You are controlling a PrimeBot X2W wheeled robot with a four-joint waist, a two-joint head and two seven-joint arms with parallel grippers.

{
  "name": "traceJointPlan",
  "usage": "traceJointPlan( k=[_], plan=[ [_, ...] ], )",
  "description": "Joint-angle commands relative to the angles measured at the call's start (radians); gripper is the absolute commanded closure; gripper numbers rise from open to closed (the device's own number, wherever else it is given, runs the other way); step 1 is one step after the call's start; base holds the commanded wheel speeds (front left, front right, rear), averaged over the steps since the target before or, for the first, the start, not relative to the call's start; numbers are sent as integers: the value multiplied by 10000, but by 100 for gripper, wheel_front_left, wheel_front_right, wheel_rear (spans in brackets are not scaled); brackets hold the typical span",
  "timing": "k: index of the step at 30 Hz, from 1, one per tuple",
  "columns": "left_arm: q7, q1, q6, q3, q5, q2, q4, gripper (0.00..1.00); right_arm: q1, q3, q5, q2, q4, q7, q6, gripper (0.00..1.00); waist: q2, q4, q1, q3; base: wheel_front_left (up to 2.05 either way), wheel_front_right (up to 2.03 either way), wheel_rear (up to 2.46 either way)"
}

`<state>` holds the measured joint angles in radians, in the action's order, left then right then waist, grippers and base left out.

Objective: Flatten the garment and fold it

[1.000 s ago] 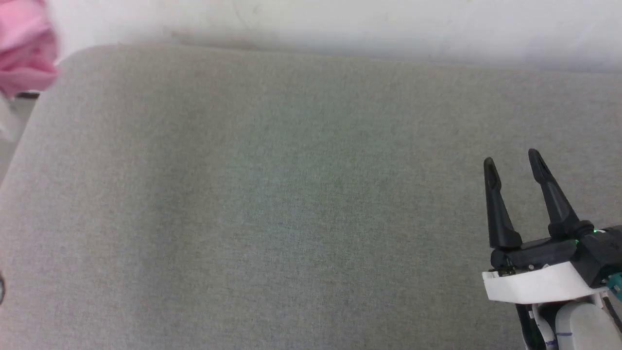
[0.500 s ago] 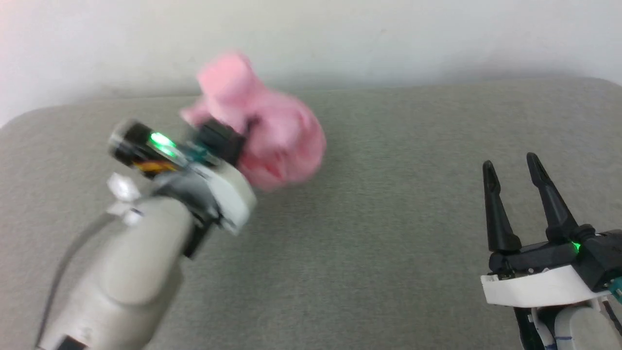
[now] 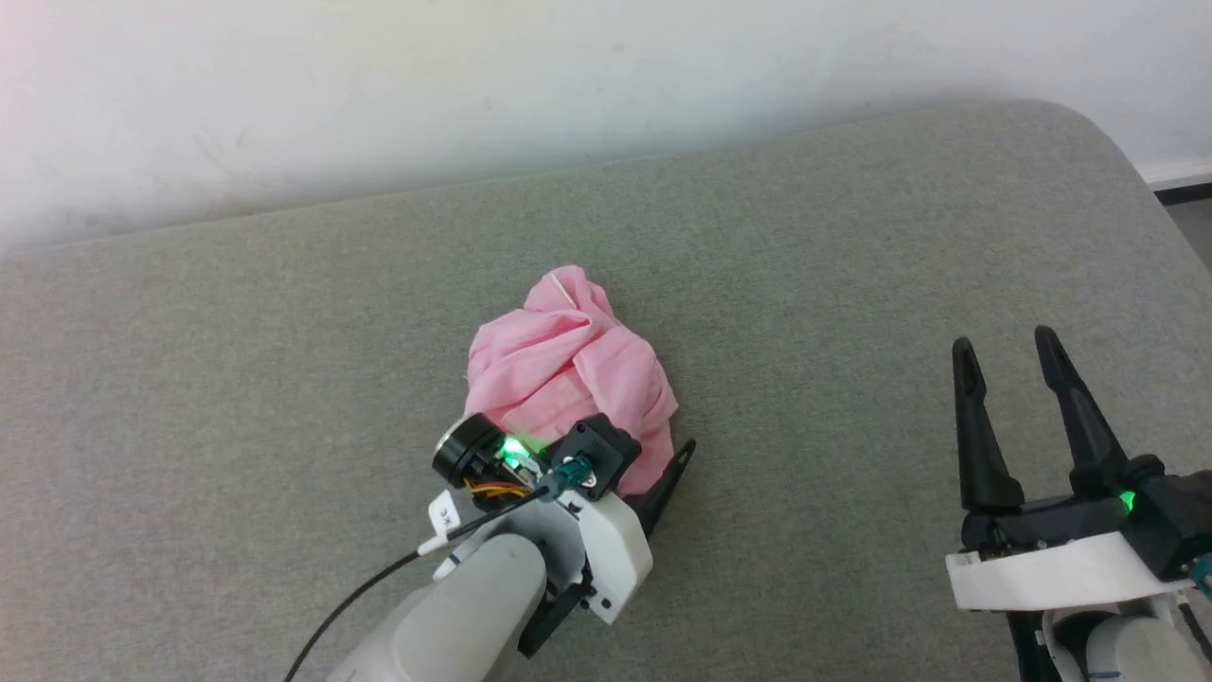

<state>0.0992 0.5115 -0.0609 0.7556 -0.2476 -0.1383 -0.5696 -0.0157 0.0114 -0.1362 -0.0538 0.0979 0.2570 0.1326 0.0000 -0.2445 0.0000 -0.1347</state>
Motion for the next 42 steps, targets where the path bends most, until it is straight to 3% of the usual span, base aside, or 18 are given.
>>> traceJointPlan(
  k=[1, 8, 17, 22, 26, 30, 35, 42],
  plan=[
    [233, -125, 41, -57, -58, -53, 84, 0, 106, -23, 22, 35, -38, 47, -19, 0, 0, 423, 0, 411, 0, 0, 0],
    [1136, -411, 624, -890, -374, -711, 1581, 0, 464, -71, 196, 35, -143, 47, -19, 0, 0, 1393, 0, 1240, 0, 0, 0],
    [1508, -2290, 2190, -2846, -1038, -2173, 3978, 0, 939, -15, 215, 35, -221, 47, -19, 0, 0, 2499, 0, 1577, 0, 0, 0],
    [1607, -4070, 2941, -3573, -1143, -2454, 5022, 0, 1107, 1, 216, 35, -333, 47, -19, 0, 0, 2813, 0, 1634, 0, 0, 0],
    [1620, -5276, 3433, -3925, -890, -2214, 5860, 0, 1187, -47, 215, 35, -472, 47, -19, 0, 0, 2928, 0, 1669, 0, 0, 0],
    [1622, -5971, 3550, -4045, -557, -1801, 6329, 0, 1292, -33, 174, 35, -640, 47, -19, 0, 0, 3107, 0, 1655, 0, 0, 0],
    [1624, -5968, 3272, -4008, -302, -1548, 6299, 0, 1197, -190, 96, 35, -1285, -256, -19, 0, 0, 3392, 0, 1549, 0, 0, 0],
    [1624, -5677, 2933, -3906, -141, -1281, 5967, 0, 10, -891, -202, -532, -1547, -3550, -19, 0, 0, 3857, 0, 1377, 0, 0, 0]
  ],
)
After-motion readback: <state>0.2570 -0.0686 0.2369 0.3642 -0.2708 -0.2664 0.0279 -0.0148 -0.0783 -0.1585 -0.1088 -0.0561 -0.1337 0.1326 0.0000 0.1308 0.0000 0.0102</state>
